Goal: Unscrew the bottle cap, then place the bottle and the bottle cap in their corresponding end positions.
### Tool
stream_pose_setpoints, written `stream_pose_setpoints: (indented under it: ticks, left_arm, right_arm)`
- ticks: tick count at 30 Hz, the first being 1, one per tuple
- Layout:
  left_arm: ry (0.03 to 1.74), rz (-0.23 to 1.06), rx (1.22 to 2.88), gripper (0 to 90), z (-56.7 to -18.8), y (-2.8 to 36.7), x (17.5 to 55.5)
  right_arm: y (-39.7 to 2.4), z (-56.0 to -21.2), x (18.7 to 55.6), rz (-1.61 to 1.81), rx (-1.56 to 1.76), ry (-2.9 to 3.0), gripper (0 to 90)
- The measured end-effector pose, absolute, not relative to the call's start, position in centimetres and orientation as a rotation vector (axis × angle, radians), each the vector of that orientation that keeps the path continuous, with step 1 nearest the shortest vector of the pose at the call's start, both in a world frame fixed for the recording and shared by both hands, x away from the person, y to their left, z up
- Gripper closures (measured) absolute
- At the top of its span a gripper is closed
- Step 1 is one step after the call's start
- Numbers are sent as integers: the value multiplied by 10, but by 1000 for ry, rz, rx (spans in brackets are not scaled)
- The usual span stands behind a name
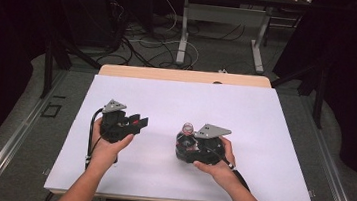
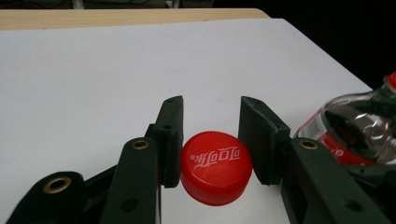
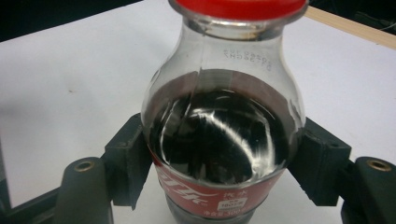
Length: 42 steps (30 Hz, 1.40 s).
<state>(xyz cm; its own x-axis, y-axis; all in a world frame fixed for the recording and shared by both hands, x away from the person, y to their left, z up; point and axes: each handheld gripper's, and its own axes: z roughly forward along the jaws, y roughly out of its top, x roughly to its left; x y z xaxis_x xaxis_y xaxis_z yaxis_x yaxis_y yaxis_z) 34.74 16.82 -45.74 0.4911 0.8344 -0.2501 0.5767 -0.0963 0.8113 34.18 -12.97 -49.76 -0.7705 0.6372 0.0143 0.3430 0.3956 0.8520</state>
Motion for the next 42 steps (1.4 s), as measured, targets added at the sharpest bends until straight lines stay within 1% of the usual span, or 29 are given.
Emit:
stream_pose_setpoints:
  ticks: [11,20,31,42]
  left_arm:
    - [1220,358,1736,616,-469,190,349]
    - [1235,354,1734,616,-476,193,353]
    - [1229,348,1755,616,-483,191,355]
    - [1237,344,1751,615,-487,191,356]
  right_arm:
    - [-144,-491,371,1292,948,2227,296]
    - [-148,-487,405,1255,1018,2182,296]
    - [-131,-491,437,1252,1066,2152,296]
    - [-114,-505,455,1257,1096,2121,295]
